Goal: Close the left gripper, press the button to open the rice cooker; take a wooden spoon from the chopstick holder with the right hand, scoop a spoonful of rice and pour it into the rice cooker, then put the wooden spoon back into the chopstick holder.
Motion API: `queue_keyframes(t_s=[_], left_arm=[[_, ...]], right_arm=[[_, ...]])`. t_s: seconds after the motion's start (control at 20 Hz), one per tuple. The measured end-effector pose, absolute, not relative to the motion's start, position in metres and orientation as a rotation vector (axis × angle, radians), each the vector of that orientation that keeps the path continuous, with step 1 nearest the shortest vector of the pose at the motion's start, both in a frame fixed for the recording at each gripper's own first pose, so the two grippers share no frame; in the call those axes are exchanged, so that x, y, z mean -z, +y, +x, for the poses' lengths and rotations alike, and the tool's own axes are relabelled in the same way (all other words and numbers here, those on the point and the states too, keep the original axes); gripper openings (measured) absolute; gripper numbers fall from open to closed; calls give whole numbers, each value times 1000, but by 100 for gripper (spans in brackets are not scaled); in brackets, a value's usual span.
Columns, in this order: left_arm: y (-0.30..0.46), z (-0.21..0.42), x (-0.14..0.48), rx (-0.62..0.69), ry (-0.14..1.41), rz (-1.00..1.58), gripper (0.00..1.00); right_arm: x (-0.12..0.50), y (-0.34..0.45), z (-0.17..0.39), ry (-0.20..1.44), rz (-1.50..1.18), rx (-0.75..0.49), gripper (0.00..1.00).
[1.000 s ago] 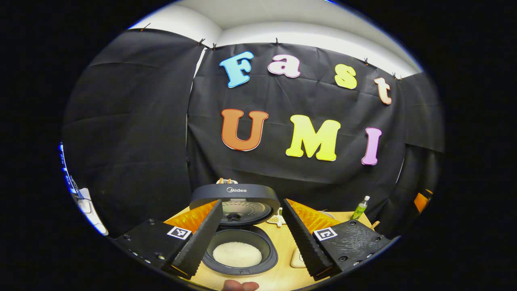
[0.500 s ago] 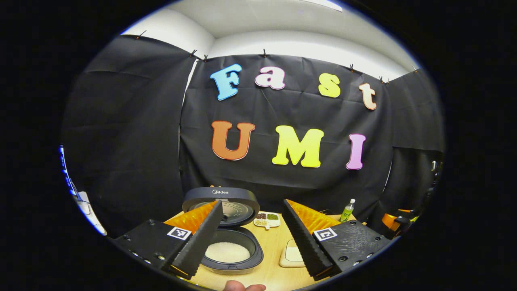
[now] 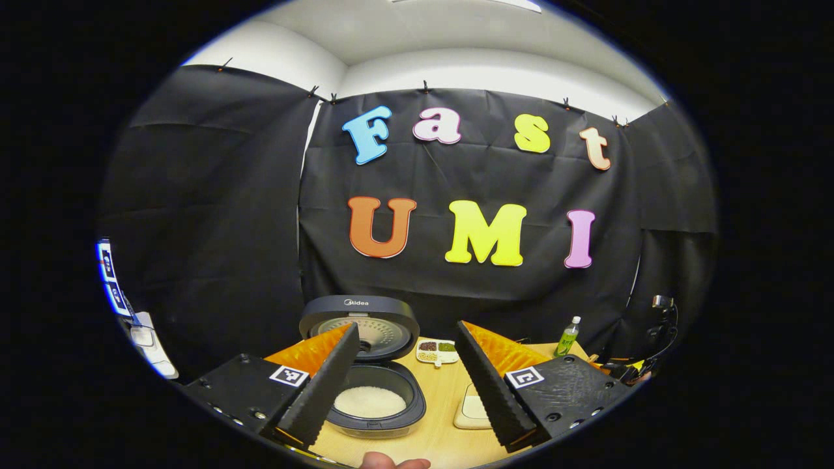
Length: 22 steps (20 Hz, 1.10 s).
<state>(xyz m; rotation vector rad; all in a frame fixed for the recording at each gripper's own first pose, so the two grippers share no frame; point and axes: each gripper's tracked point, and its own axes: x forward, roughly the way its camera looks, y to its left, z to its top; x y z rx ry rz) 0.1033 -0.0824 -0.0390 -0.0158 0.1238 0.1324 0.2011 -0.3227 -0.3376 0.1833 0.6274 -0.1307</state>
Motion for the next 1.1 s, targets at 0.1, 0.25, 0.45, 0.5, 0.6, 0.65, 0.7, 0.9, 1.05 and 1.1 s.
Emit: queue_keyframes(t_s=[0.1,0.25,0.45,0.5,0.6,0.65,0.7,0.9,1.05,1.1], left_arm=[[-85,102,41,-151,124,-13,95],[-103,107,61,-146,144,8,95],[-121,113,64,-132,154,34,95],[-125,113,66,-130,156,43,95],[-130,112,65,-124,154,57,95],[-129,110,64,-128,155,60,94],[-127,109,64,-133,152,61,94],[-117,105,64,-165,157,36,95],[-115,104,66,-174,167,35,95],[-115,102,65,-172,165,35,95]], right_arm=[[357,-335,215,647,193,137,100],[377,-345,236,665,206,105,97],[398,-347,257,675,274,93,84],[406,-346,263,683,285,90,82],[414,-342,269,698,304,72,80],[420,-340,273,710,315,63,69],[425,-336,275,728,337,54,65],[424,-336,277,724,358,72,42],[415,-330,266,732,380,58,18],[412,-329,264,730,388,57,17]])
